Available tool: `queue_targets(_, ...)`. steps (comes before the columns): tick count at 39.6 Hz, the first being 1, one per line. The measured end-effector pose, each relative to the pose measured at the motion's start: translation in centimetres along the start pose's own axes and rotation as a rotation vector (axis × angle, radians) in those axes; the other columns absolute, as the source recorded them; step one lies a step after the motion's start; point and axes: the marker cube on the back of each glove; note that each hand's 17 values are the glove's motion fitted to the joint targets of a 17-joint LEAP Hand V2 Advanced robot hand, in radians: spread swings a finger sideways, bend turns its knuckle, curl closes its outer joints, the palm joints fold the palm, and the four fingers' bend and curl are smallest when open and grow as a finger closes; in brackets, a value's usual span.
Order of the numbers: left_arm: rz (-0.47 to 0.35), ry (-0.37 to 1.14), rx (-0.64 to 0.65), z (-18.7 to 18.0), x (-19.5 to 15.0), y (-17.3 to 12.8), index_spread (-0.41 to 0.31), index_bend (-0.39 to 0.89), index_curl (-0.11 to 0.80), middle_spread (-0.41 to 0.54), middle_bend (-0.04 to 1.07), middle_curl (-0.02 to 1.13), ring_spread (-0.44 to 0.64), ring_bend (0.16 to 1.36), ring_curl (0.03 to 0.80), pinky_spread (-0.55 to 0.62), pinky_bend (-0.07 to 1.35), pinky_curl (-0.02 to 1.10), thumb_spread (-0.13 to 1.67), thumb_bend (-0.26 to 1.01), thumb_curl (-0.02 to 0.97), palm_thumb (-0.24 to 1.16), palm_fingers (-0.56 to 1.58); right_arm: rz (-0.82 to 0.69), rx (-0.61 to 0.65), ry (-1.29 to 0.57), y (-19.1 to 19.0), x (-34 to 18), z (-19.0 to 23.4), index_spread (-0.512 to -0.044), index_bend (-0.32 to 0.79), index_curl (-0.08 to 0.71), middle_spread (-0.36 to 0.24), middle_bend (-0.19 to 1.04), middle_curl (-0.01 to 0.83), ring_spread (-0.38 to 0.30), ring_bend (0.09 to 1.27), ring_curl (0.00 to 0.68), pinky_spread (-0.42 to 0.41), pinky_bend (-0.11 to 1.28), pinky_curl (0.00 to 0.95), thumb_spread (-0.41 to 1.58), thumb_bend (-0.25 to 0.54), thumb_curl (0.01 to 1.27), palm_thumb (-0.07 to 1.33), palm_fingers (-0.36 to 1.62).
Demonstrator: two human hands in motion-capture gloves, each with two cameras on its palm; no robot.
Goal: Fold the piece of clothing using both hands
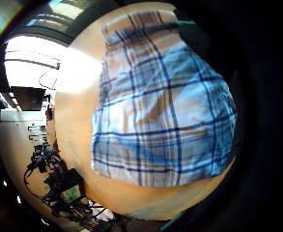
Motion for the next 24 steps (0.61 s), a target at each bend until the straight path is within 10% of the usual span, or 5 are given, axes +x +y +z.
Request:
queue_targets(5, 0.067, 0.206, -0.16, 1.6, 1.1, 1.0, -0.128, 0.15, 0.385, 0.01, 0.12, 0.41, 0.14, 0.43, 0.391, 0.28, 0.33, 0.3, 1.33, -0.02, 0.301, 0.5, 0.43, 0.045, -0.126, 0.006, -0.2, 0.9, 1.8, -0.297, 0.11, 0.3, -0.069, 0.15, 0.342, -0.014, 0.34, 0.375, 0.087, 0.65, 0.394, 1.23, -0.021, 0.4, 0.87, 0.46)
queue_targets(11, -0.055, 0.172, -0.136, 3.9, -0.6, 0.6, -0.108, 0.14, 0.372, 0.078, 0.11, 0.37, 0.24, 0.41, 0.375, 0.31, 0.46, 0.35, 1.4, -0.04, 0.261, 0.38, 0.27, 0.391, -0.312, 0.261, 1.3, 3.9, 2.0, -0.3, 0.15, 0.3, -0.049, 0.14, 0.322, 0.029, 0.35, 0.369, 0.118, 0.66, 0.388, 1.23, 0.024, 0.44, 0.95, 0.41)
queue_targets(17, -0.048, 0.169, -0.147, 4.4, -0.4, 0.9, -0.109, 0.15, 0.36, 0.094, 0.14, 0.34, 0.3, 0.43, 0.365, 0.34, 0.51, 0.37, 1.41, -0.04, 0.223, 0.22, 0.18, 0.17, -0.195, 0.154, -1.0, 2.5, 3.5, -0.327, 0.17, 0.309, -0.072, 0.13, 0.297, -0.001, 0.38, 0.365, 0.076, 0.68, 0.378, 1.23, 0.06, 0.48, 1.04, 0.52)
queue_targets(24, -0.054, 0.15, -0.05, 4.7, -0.7, -0.4, -0.109, 0.18, 0.371, 0.093, 0.17, 0.34, 0.33, 0.44, 0.351, 0.36, 0.5, 0.36, 1.42, -0.02, 0.207, 0.15, 0.19, 0.487, -0.193, 0.52, 0.7, 4.5, 1.7, -0.343, 0.15, 0.313, -0.123, 0.16, 0.297, -0.081, 0.45, 0.375, 0.002, 0.66, 0.37, 1.22, 0.054, 0.51, 1.07, 0.67)
